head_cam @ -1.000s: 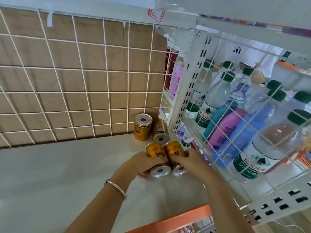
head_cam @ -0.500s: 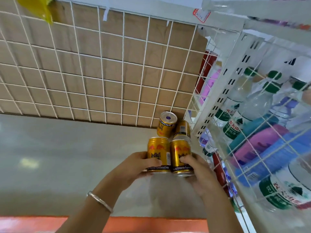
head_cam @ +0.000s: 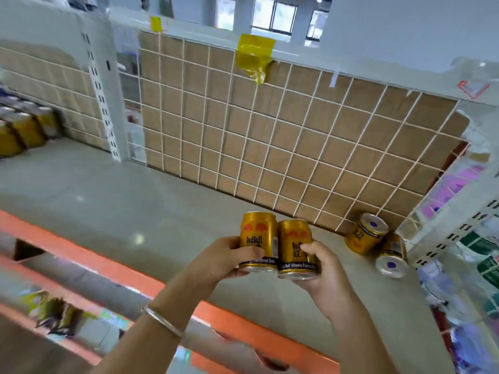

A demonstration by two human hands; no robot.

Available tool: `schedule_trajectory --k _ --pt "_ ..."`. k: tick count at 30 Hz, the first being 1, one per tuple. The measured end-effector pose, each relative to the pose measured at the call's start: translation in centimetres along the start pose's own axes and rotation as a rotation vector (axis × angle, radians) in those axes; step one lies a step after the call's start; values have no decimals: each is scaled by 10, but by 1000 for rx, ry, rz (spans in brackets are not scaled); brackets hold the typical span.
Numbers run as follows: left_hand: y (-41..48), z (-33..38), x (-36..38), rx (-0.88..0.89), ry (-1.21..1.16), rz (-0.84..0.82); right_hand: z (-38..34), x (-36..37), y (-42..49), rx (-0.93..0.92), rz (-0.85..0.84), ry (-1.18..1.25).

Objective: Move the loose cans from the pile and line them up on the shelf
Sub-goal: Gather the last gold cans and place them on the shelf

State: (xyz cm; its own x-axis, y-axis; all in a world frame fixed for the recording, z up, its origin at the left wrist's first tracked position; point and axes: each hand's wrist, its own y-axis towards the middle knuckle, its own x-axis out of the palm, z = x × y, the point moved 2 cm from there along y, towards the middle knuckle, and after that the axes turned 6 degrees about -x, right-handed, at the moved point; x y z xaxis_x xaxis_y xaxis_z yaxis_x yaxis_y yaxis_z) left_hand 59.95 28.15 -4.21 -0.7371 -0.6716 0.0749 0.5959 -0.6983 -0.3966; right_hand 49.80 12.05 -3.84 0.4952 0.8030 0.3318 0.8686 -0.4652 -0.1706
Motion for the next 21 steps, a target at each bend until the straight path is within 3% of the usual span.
schedule_trajectory --k 10,21 --pt "-96 -27 -170 -52 -184 227 69 192 3 148 -105 -62" --pt "-166 -57 -294 44 -343 349 119 335 -4 249 -269 -31"
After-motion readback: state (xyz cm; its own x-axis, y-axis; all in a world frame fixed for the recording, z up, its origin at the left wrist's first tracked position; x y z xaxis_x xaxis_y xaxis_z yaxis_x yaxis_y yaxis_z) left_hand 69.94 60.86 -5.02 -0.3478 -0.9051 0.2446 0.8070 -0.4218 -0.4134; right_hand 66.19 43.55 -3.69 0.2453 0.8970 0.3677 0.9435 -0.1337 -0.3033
